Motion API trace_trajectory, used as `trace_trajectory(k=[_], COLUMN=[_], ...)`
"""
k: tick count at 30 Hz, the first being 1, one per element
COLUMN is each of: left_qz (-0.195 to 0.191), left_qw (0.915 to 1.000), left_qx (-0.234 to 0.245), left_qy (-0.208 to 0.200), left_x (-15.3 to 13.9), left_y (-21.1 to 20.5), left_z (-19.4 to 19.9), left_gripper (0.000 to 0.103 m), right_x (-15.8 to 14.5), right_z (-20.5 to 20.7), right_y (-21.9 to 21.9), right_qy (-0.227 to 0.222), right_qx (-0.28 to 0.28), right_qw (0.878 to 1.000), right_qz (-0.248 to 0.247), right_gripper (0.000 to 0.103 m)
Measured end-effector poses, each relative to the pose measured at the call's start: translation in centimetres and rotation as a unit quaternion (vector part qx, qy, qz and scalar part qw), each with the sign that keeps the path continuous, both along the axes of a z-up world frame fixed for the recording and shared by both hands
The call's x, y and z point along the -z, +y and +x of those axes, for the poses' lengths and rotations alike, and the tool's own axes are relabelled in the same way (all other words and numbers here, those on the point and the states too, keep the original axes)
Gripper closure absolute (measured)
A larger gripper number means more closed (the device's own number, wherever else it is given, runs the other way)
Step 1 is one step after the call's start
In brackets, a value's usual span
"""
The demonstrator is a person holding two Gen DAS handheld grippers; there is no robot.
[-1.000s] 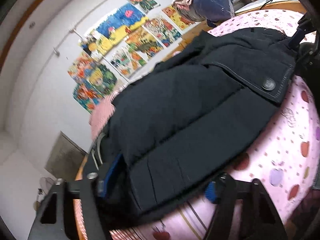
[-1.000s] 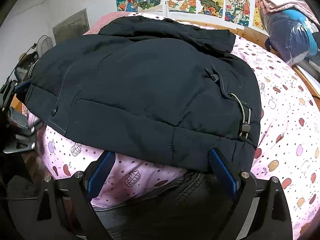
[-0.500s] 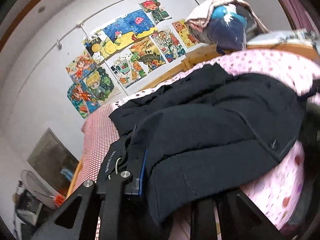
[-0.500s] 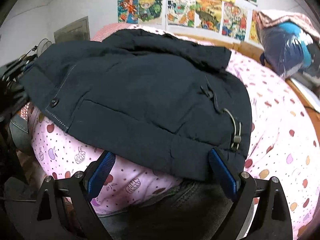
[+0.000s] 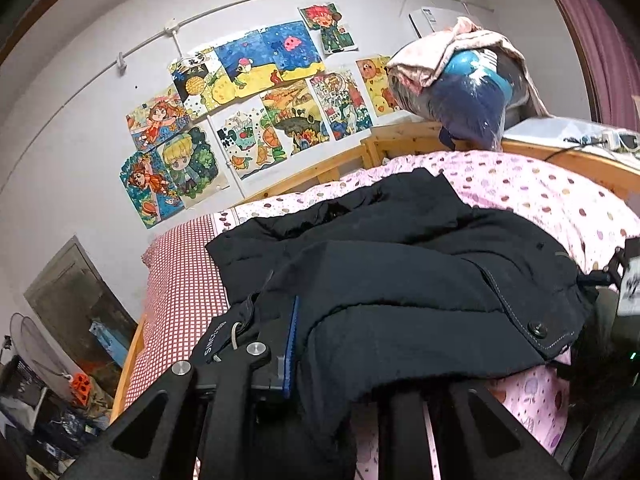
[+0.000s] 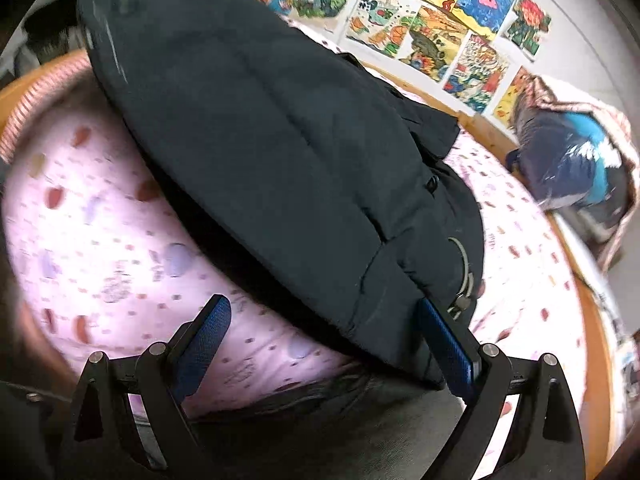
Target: Fold large clothes
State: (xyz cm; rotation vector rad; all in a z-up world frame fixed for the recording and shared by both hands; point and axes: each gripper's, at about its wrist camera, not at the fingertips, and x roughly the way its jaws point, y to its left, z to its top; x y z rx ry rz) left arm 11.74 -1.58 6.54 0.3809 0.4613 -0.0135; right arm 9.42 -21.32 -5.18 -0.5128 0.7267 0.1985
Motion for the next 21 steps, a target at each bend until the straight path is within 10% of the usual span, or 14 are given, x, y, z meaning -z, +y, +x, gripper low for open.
trace_trajectory(k=[16, 21], left_qz=[-0.052, -0.047], left_qw=[0.9985, 0.9988], left_qx=[0.014, 0.013], left_qy=[0.005, 0.001], left_x=[-3.9, -3.6], left_y=[0.7, 0.7], left_z=[4.7, 4.5], left_gripper=[0.089, 0.089], right_x=[-0.6, -1.6], right_z=[-1.5, -1.8], right_y=[6.2, 6.1], right_qy=[-0.105, -0.136], right_qx=[0.022, 0.048], right_qw=[0.985, 0.982], right_qz=[-0.134, -0.126], right_gripper=[0.012, 0.043])
